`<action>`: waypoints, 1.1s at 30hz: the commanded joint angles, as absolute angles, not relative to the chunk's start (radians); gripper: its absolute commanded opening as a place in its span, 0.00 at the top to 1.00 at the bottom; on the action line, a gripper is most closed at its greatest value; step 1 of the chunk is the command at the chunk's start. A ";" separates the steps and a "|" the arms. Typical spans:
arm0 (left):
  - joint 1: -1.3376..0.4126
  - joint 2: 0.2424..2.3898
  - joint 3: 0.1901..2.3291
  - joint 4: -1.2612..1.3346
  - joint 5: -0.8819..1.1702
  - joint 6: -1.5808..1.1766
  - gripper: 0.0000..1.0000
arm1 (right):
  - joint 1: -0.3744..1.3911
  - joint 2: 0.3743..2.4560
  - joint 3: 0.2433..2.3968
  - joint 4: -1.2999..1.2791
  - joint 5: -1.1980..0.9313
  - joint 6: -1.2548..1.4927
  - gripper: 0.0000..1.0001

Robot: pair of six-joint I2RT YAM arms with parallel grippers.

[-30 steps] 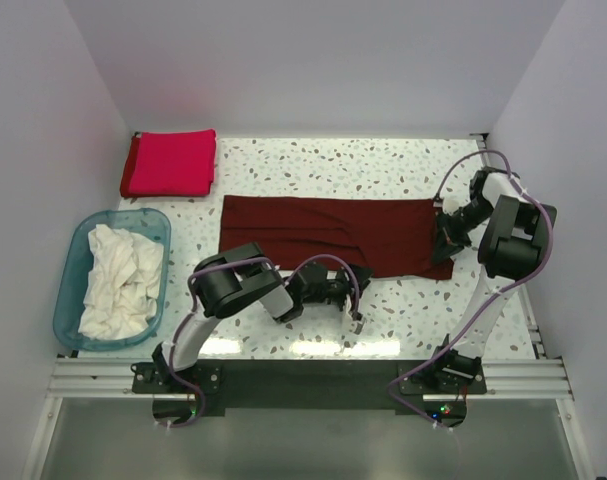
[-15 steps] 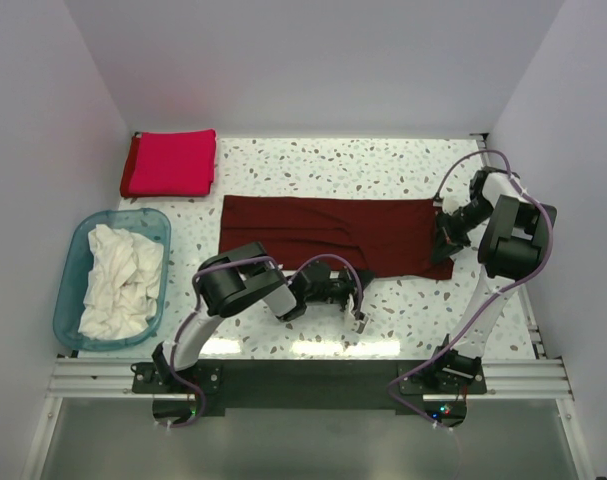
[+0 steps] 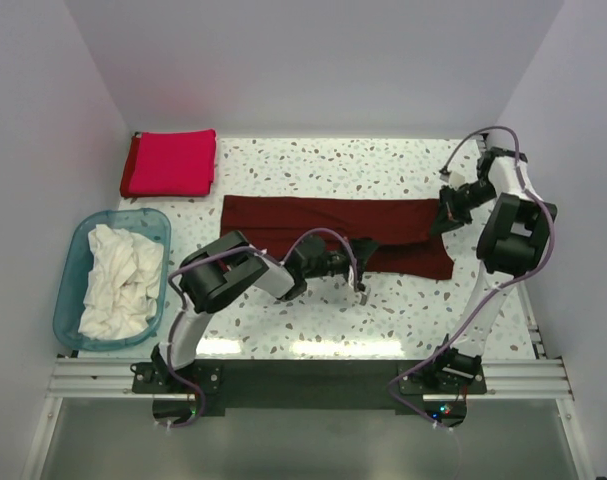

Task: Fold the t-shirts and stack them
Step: Fold the tshirt

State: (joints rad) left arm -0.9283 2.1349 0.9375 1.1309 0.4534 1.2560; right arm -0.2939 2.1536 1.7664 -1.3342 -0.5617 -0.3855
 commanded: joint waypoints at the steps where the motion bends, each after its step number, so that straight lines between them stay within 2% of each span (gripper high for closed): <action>1: -0.882 2.126 1.006 1.131 0.499 1.243 1.00 | -0.281 2.195 1.854 -1.362 -0.615 -0.339 1.00; 8: -0.812 2.224 1.140 1.101 0.479 1.212 1.00 | -0.249 2.272 1.953 -1.304 -0.638 -0.316 1.00; 18: -0.769 2.304 1.209 1.095 0.491 1.190 1.00 | -0.236 2.338 2.098 -1.243 -0.638 -0.292 1.00; 27: -0.750 2.338 1.224 1.147 0.469 1.121 1.00 | -0.222 2.349 2.152 -1.177 -0.643 -0.252 1.00; 33: -0.742 2.326 1.213 1.149 0.505 1.083 1.00 | -0.212 2.316 2.096 -1.186 -0.647 -0.267 1.00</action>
State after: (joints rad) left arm -0.7517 2.3375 1.1934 1.0767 0.4690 1.1332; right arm -0.2211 2.3375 2.1109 -1.1976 -0.6212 -0.2722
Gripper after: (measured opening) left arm 0.024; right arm 0.011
